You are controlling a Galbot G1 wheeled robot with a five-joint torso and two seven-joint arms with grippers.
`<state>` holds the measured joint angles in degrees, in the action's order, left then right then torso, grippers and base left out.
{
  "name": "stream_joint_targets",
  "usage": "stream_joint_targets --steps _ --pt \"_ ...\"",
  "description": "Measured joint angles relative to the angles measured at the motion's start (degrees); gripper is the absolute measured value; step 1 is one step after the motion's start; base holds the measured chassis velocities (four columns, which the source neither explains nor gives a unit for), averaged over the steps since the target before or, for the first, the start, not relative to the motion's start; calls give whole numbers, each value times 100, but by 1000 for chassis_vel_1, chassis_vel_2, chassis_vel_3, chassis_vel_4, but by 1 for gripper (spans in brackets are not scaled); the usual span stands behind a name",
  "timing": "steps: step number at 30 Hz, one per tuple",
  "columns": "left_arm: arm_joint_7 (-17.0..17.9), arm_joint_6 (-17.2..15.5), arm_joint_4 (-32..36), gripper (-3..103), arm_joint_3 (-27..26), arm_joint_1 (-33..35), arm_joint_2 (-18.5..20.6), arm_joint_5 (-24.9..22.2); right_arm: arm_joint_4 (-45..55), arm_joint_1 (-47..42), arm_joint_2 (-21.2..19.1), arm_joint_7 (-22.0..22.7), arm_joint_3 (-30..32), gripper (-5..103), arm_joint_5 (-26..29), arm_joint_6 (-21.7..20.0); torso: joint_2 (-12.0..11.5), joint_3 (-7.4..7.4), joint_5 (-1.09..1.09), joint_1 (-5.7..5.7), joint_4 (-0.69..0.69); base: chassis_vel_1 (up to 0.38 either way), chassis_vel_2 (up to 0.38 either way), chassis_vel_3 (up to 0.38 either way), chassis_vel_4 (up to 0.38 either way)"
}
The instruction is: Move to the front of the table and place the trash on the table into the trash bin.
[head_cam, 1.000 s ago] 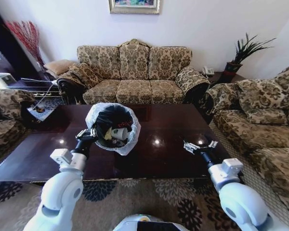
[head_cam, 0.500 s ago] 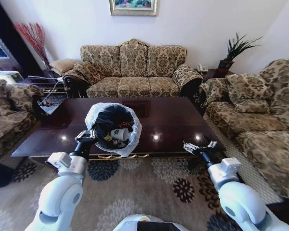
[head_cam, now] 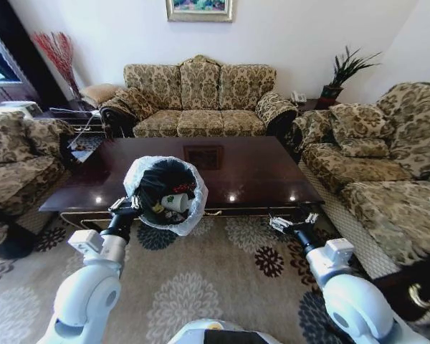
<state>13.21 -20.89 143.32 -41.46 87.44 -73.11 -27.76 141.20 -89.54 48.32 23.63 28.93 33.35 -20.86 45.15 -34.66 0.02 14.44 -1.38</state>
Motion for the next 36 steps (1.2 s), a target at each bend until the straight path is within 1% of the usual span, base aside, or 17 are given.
stream_joint_targets --steps 5,10,17,25,29,32,33,36 --pt "1 0 0 4 5 10 33 0 -10 -44 53 -23 -6 100 -118 52 1 1 0 -2 1 223 -228 -212 210" --pt "19 1 0 4 25 -2 70 -14 -76 -80 101 -87 -4 100 -259 236 3 3 0 -5 1 121 -102 -115 119" --pt "3 1 0 4 45 0 106 7 -126 -69 225 -120 -69 100 -365 316 -1 -2 0 6 0 -14 10 23 -15" --pt "2 -21 0 4 126 -46 191 10 -140 -77 309 -120 -44 100 -422 363 0 1 0 -1 2 -5 5 7 -3" --pt "2 41 -23 4 168 -66 228 54 -138 -104 360 -119 -12 100 -462 382 0 1 0 -1 -1 55 37 43 55" --pt "-19 108 -46 4 192 -69 253 101 -143 -179 398 -115 1 100 -626 420 0 0 -1 0 -2 0 0 0 0" --pt "-55 122 -46 4 207 -51 255 105 -156 -222 426 -116 -1 100 -776 478 0 0 -1 0 1 0 0 0 0" --pt "-74 129 -45 4 216 -25 254 112 -158 -242 460 -112 -18 100 -839 508 0 0 0 0 3 0 0 0 0"
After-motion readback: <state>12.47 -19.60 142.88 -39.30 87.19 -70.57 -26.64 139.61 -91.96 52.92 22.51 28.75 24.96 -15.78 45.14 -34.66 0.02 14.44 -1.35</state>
